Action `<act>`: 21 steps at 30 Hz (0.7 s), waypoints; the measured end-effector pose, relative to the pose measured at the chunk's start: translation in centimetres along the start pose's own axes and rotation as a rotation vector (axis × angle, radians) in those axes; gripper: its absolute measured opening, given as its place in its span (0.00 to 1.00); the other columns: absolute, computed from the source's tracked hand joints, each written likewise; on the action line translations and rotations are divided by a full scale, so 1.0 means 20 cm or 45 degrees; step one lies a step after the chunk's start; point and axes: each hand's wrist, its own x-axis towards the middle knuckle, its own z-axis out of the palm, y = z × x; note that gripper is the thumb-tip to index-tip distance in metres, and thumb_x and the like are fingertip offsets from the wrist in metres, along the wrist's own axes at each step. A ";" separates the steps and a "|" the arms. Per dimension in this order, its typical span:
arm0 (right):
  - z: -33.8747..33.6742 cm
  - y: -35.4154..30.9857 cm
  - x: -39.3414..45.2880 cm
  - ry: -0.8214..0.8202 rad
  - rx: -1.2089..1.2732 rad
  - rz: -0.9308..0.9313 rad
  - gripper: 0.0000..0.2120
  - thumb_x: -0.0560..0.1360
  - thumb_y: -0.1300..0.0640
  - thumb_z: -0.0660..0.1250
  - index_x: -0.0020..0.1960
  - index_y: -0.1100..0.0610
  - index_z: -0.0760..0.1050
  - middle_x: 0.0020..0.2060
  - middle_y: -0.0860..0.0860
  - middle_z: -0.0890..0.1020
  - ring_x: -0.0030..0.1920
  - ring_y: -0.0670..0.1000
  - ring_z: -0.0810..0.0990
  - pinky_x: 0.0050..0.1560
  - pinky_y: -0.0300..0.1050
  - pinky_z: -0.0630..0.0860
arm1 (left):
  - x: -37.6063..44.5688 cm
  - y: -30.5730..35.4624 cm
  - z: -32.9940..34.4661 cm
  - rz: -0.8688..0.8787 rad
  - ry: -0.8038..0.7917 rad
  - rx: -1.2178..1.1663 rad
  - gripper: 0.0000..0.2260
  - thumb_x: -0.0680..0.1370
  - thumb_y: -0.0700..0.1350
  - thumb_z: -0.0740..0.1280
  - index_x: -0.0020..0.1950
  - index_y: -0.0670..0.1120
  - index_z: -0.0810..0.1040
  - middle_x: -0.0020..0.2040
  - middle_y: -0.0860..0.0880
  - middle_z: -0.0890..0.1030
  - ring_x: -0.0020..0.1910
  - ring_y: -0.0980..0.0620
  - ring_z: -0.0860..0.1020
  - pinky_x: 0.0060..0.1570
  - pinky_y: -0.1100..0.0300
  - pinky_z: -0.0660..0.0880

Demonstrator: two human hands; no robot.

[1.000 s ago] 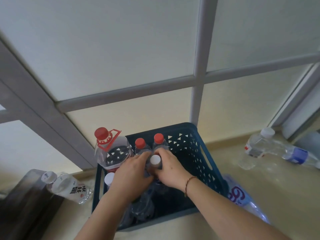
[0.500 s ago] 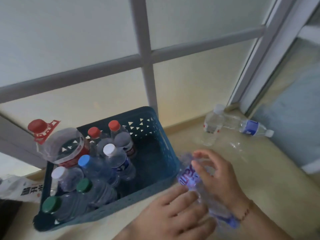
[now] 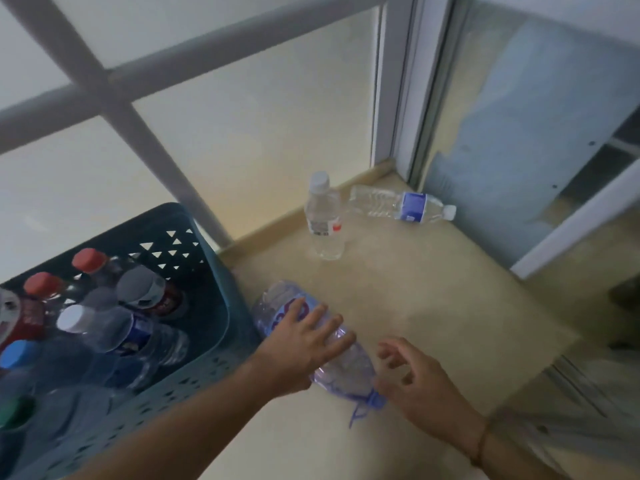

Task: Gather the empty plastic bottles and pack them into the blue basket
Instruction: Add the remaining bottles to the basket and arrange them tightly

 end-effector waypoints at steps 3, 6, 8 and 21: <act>0.08 0.03 -0.03 -0.087 0.089 -0.024 0.27 0.62 0.48 0.75 0.59 0.41 0.71 0.55 0.39 0.78 0.50 0.41 0.79 0.41 0.28 0.72 | 0.02 0.00 0.00 0.022 0.067 -0.016 0.49 0.55 0.53 0.82 0.72 0.52 0.65 0.67 0.43 0.77 0.65 0.38 0.76 0.58 0.34 0.74; 0.09 0.06 -0.04 -0.084 0.121 -0.139 0.33 0.63 0.49 0.78 0.65 0.42 0.69 0.60 0.32 0.71 0.57 0.42 0.77 0.51 0.32 0.74 | 0.04 0.01 -0.02 -0.029 0.128 -0.017 0.46 0.54 0.53 0.81 0.71 0.53 0.68 0.65 0.44 0.78 0.62 0.39 0.77 0.56 0.37 0.76; 0.06 0.06 -0.03 -0.059 0.130 -0.203 0.35 0.64 0.49 0.78 0.67 0.41 0.67 0.60 0.31 0.69 0.61 0.39 0.73 0.56 0.29 0.70 | 0.06 0.02 -0.02 -0.087 0.191 -0.047 0.44 0.55 0.52 0.80 0.70 0.52 0.70 0.64 0.44 0.78 0.60 0.40 0.78 0.54 0.40 0.77; -0.20 -0.54 0.24 0.224 -0.115 -0.733 0.27 0.67 0.50 0.75 0.63 0.47 0.70 0.55 0.43 0.77 0.56 0.47 0.76 0.58 0.34 0.71 | 0.03 0.22 -0.18 -0.961 0.976 -1.413 0.40 0.57 0.59 0.79 0.65 0.65 0.65 0.58 0.64 0.79 0.54 0.61 0.80 0.51 0.56 0.80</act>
